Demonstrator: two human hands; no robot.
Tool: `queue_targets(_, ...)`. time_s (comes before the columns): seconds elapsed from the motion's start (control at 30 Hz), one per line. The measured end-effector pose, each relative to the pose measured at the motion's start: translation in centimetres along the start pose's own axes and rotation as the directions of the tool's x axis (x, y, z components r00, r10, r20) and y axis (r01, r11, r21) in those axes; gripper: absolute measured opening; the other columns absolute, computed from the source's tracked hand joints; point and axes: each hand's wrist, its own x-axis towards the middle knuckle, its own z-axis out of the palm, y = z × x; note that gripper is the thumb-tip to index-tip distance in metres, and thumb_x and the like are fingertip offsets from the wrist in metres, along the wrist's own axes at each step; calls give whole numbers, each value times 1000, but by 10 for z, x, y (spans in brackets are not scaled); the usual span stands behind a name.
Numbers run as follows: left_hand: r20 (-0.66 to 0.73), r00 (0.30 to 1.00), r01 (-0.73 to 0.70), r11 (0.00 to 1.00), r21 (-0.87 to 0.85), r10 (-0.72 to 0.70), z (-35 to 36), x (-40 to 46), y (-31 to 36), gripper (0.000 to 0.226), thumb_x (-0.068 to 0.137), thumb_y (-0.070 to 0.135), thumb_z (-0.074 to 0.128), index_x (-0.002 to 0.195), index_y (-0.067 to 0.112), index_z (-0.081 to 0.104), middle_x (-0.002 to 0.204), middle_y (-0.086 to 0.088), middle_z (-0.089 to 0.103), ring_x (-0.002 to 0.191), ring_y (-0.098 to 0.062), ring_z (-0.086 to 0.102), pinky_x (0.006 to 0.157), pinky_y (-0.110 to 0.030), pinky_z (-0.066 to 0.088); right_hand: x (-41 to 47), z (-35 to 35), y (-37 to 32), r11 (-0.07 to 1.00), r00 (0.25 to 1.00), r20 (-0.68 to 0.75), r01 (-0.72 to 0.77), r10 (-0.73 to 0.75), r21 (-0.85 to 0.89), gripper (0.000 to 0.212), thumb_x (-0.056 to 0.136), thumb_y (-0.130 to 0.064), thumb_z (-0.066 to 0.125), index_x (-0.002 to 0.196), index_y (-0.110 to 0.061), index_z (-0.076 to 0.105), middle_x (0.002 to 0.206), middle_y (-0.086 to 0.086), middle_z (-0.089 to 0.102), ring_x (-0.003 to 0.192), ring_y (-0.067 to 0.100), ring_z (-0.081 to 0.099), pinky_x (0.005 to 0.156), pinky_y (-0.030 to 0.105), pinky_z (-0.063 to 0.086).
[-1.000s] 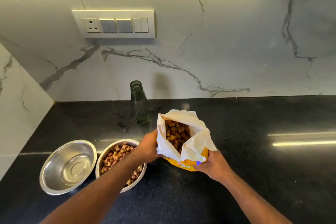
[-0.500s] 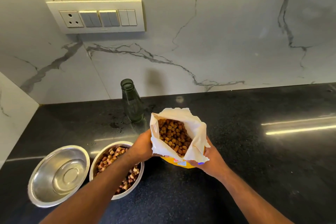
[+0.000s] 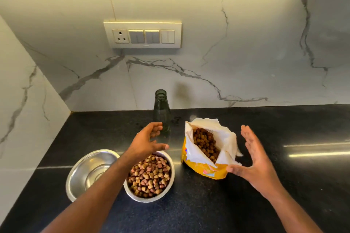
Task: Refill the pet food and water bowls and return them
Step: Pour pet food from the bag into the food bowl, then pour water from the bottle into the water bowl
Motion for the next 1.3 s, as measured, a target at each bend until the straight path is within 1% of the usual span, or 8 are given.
queue_targets(0.1, -59, 998, -13, 999, -35, 11, -21, -13, -1, 83, 71, 15, 91, 143, 26, 50, 143, 4, 58, 132, -13, 55, 110, -40, 49, 1, 22, -41, 995, 996, -30, 83, -85, -54, 122, 49, -69, 91, 154, -54, 31, 158, -33, 34, 144, -13, 31, 109, 21, 37)
queue_targets(0.23, -121, 993, -6, 996, -89, -5, -41, -28, -4, 75, 76, 17, 88, 141, 28, 52, 144, 6, 58, 133, -14, 54, 110, -40, 49, 12, 77, -80, 981, 977, -99, 192, -191, 9, 99, 63, -62, 83, 151, -44, 42, 154, -26, 44, 138, -8, 44, 102, 12, 42)
queue_targets(0.47, -231, 972, 9, 988, -154, -45, -66, -48, -15, 70, 78, 22, 87, 139, 28, 53, 144, 7, 57, 135, -15, 53, 113, -42, 46, 55, 181, -101, 971, 980, -16, 199, -198, 130, 93, 80, -34, 88, 156, -29, 36, 157, -16, 43, 144, -2, 41, 112, 23, 44)
queue_targets(0.6, -289, 952, 48, 983, -177, -98, -78, -58, -23, 67, 80, 24, 85, 139, 32, 53, 146, 8, 55, 137, -14, 51, 114, -44, 45, 98, 220, -74, 992, 999, -32, -13, 17, 127, 98, 79, -38, 88, 158, -33, 29, 162, -5, 38, 142, 12, 44, 112, 33, 46)
queue_targets(0.73, -339, 934, 54, 983, -173, -111, -92, -63, -31, 66, 82, 25, 84, 139, 33, 53, 145, 12, 55, 135, -10, 51, 107, -31, 45, 147, 242, -37, 988, 976, -153, -154, 156, 21, 103, 73, -40, 91, 155, -26, 31, 153, 5, 46, 138, 27, 50, 109, 49, 51)
queue_targets(0.87, -351, 929, 60, 983, -174, -119, -105, -62, -42, 68, 81, 26, 84, 141, 33, 52, 146, 12, 55, 134, -10, 51, 106, -31, 45, 175, 250, -19, 963, 944, -206, -269, 258, -28, 110, 75, -36, 92, 160, -18, 25, 160, 10, 37, 147, 32, 39, 118, 50, 40)
queue_targets(1.1, -296, 947, 46, 968, -245, -120, -139, -50, -62, 67, 80, 24, 85, 139, 34, 54, 143, 13, 57, 135, -9, 53, 112, -40, 47, 200, 268, 3, 944, 926, -197, -330, 322, -5, 92, 65, -36, 96, 141, -29, 44, 135, 1, 60, 124, 27, 59, 106, 54, 49)
queue_targets(1.3, -257, 958, 53, 960, -275, -127, -178, -58, -96, 68, 77, 26, 87, 137, 37, 56, 141, 16, 58, 134, -5, 53, 110, -40, 49, 205, 275, -5, 921, 918, -253, -353, 307, -164, 84, 68, -33, 95, 137, -25, 49, 126, 4, 68, 120, 32, 63, 104, 53, 50)
